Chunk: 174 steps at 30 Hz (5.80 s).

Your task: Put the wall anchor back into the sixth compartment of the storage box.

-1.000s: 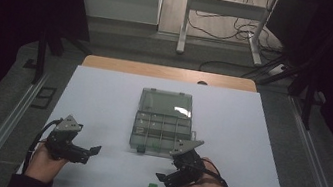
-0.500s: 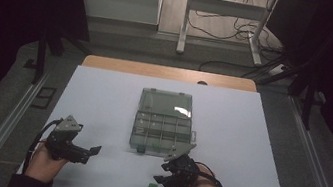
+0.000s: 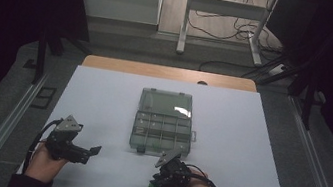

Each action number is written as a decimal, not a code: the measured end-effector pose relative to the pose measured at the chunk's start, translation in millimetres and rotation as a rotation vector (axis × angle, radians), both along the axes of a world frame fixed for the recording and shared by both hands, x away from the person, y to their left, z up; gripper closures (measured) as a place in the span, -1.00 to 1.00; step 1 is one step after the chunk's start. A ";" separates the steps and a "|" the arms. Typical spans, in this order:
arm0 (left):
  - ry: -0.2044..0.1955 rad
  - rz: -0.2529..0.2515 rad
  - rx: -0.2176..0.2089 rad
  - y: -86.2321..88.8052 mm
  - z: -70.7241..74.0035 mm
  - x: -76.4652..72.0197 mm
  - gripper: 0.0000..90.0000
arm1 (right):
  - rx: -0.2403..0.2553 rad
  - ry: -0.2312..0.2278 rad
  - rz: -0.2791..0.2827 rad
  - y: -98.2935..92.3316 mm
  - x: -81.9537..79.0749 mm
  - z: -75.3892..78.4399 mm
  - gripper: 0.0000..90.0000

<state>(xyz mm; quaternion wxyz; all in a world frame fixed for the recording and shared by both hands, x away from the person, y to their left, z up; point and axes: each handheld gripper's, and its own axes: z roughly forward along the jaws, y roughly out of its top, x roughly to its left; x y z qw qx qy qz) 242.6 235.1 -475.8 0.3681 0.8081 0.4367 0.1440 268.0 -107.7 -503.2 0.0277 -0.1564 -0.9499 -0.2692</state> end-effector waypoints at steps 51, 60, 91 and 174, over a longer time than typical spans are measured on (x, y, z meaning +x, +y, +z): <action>0.006 0.003 -0.001 -0.3 -0.5 0.4 -1.00 | 0.054 -0.049 -0.028 -4.0 13.5 17.6 0.87; 0.006 0.004 -0.001 -0.3 -0.5 0.5 -1.00 | 0.080 -0.058 -0.050 -5.2 20.2 24.1 0.86; 0.004 0.003 -0.006 -0.1 -0.6 0.6 -1.00 | 0.166 -0.078 -0.128 0.5 47.4 39.9 0.86; 0.001 0.005 -0.011 1.1 -0.3 0.4 -1.00 | 0.135 -0.175 -0.207 18.2 71.8 35.8 0.01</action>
